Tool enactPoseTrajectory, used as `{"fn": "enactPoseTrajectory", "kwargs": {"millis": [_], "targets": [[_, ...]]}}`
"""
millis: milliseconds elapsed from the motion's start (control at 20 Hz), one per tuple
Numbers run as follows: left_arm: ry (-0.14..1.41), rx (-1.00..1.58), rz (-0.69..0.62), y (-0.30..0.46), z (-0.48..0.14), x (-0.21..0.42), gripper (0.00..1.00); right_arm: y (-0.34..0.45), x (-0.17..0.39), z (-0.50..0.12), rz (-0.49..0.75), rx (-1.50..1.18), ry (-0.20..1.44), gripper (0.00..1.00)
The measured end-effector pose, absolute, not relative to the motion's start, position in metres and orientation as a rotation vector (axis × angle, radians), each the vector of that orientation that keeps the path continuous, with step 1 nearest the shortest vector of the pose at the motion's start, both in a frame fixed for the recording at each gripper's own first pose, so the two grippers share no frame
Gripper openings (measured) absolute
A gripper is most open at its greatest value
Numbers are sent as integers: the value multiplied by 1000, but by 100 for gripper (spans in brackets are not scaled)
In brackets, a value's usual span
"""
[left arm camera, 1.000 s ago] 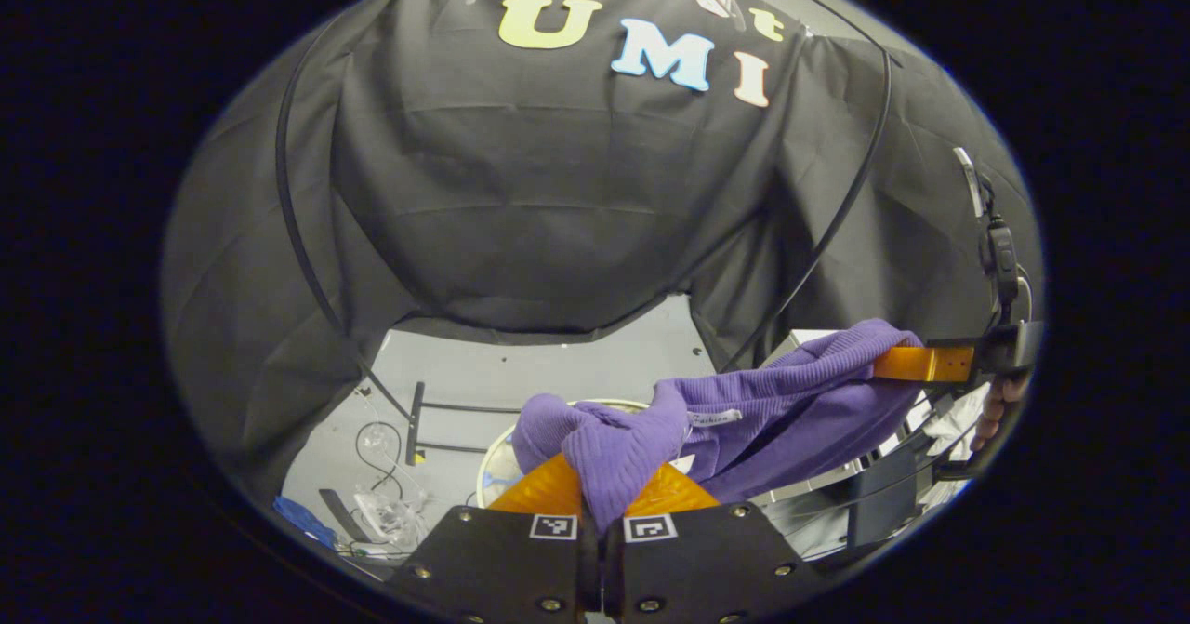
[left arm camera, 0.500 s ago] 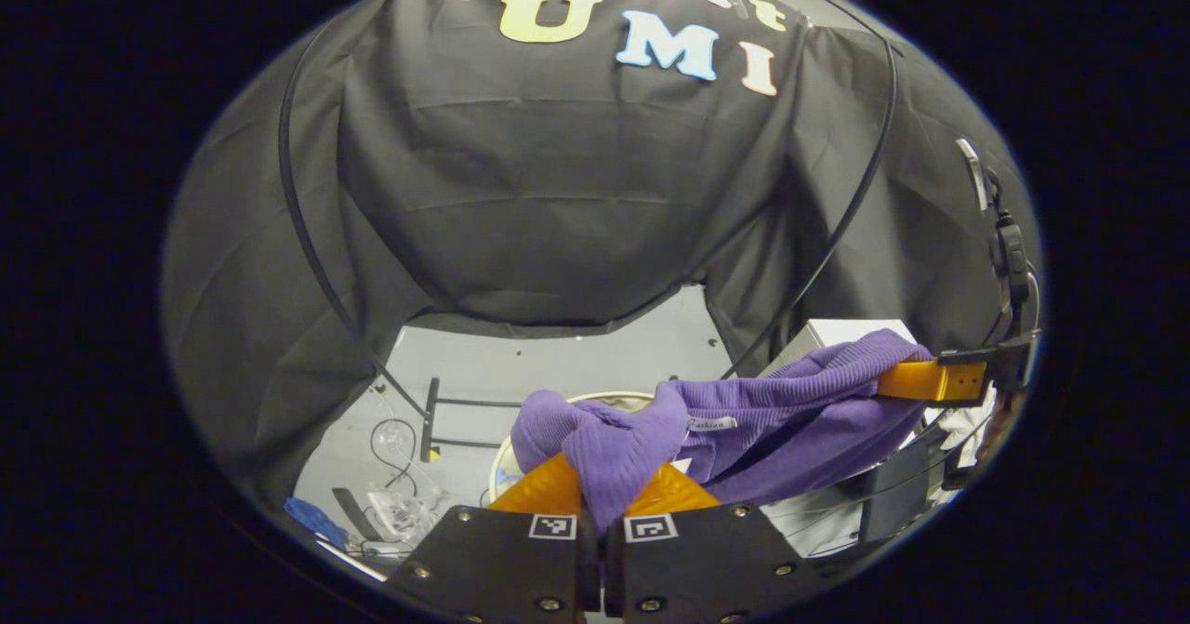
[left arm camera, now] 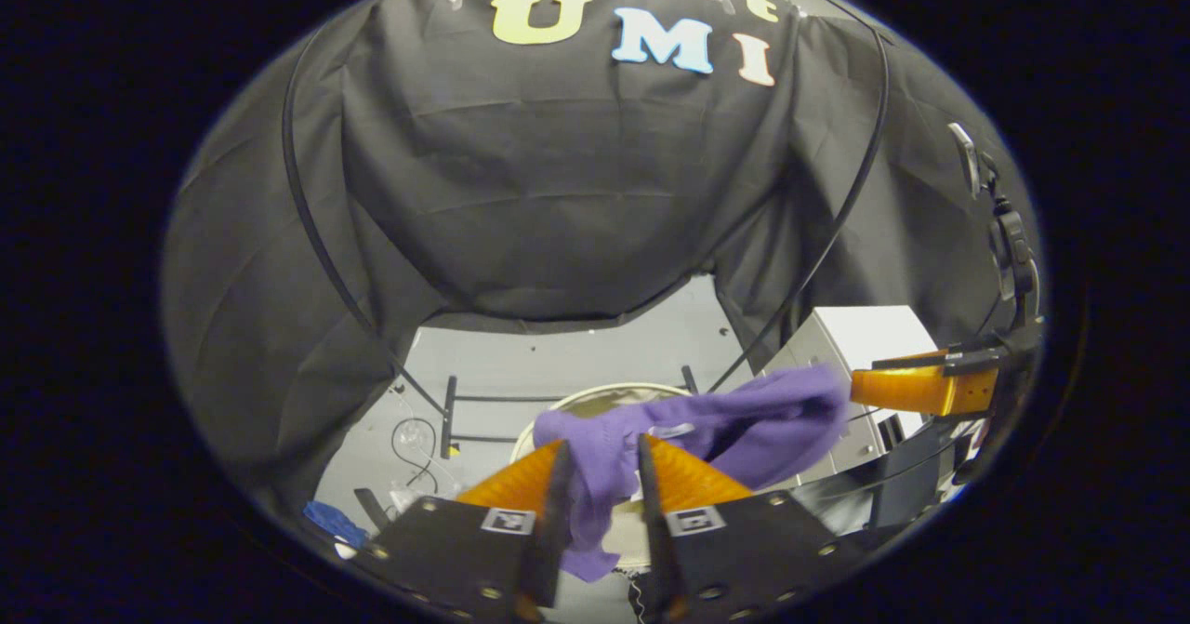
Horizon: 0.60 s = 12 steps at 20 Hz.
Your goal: Grasp the clothes on the hanger with both hands and then place them into the laundry hamper below.
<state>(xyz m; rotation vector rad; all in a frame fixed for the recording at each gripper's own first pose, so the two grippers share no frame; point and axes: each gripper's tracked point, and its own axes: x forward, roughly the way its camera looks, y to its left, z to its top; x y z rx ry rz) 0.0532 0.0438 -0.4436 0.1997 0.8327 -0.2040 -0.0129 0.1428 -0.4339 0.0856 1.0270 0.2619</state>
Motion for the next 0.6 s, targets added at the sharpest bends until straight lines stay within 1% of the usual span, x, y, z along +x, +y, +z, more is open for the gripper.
{"fn": "enactPoseTrajectory", "kwargs": {"millis": [50, 100, 150, 200, 250, 300, 350, 500, 600], "targets": [[809, 205, -194, 43, -430, 56, 56, 143, -13, -424, 259, 92, 1009, 77], [778, 216, -177, 45, -414, 58, 69, 143, -8, -411, 257, 95, 984, 90], [747, 223, -163, 45, -396, 60, 82, 143, 2, -398, 253, 94, 954, 95], [718, 229, -149, 46, -380, 61, 89, 143, 12, -382, 254, 93, 915, 91], [685, 231, -134, 46, -363, 64, 92, 143, 22, -366, 251, 89, 870, 95], [644, 230, -125, 45, -344, 65, 99, 142, 33, -347, 248, 80, 818, 95], [608, 234, -119, 42, -322, 65, 93, 139, 40, -326, 243, 68, 761, 96], [489, 318, -120, 39, -249, 74, 93, 126, 68, -254, 224, 37, 563, 95], [412, 227, -118, 21, -200, 74, 93, 115, 87, -207, 203, 24, 434, 95]]}}
